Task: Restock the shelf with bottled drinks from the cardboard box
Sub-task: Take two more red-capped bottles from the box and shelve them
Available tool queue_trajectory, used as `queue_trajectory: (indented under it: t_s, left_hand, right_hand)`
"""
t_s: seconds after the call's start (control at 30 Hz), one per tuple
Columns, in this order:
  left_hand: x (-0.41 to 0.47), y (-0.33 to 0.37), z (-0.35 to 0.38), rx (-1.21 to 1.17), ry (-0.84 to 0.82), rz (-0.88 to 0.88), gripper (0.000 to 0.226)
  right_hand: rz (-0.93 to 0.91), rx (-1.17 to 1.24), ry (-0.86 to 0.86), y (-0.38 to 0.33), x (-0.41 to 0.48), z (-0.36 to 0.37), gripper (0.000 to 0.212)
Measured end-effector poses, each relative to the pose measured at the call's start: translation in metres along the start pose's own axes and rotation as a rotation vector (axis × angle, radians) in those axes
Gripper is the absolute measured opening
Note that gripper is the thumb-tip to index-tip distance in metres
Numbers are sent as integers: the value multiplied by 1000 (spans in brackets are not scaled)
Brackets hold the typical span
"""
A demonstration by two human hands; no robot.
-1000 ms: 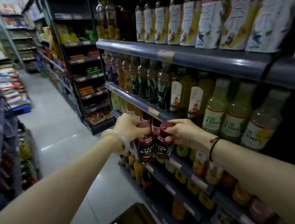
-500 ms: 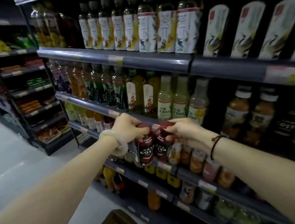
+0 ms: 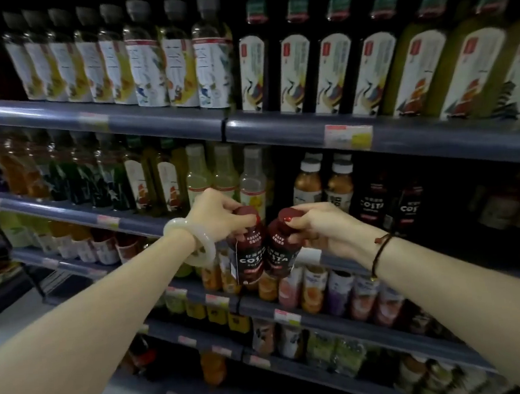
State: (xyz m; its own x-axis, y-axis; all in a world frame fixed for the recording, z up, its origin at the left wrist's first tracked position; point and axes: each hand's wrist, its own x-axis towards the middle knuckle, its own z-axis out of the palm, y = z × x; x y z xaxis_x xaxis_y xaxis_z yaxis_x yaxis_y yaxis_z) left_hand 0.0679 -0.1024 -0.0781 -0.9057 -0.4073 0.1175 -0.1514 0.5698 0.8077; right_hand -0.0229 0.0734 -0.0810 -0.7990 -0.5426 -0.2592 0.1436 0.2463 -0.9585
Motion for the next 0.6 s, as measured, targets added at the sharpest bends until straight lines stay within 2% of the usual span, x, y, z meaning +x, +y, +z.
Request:
queue_trajectory:
  t_s: [0.17, 0.6]
  left_hand:
    - [10, 32, 37, -7, -67, 87, 21]
    - [33, 111, 127, -95, -120, 236, 20]
  right_hand:
    - [-10, 40, 76, 6, -18, -47, 28]
    - [-48, 126, 307, 14, -54, -151, 29]
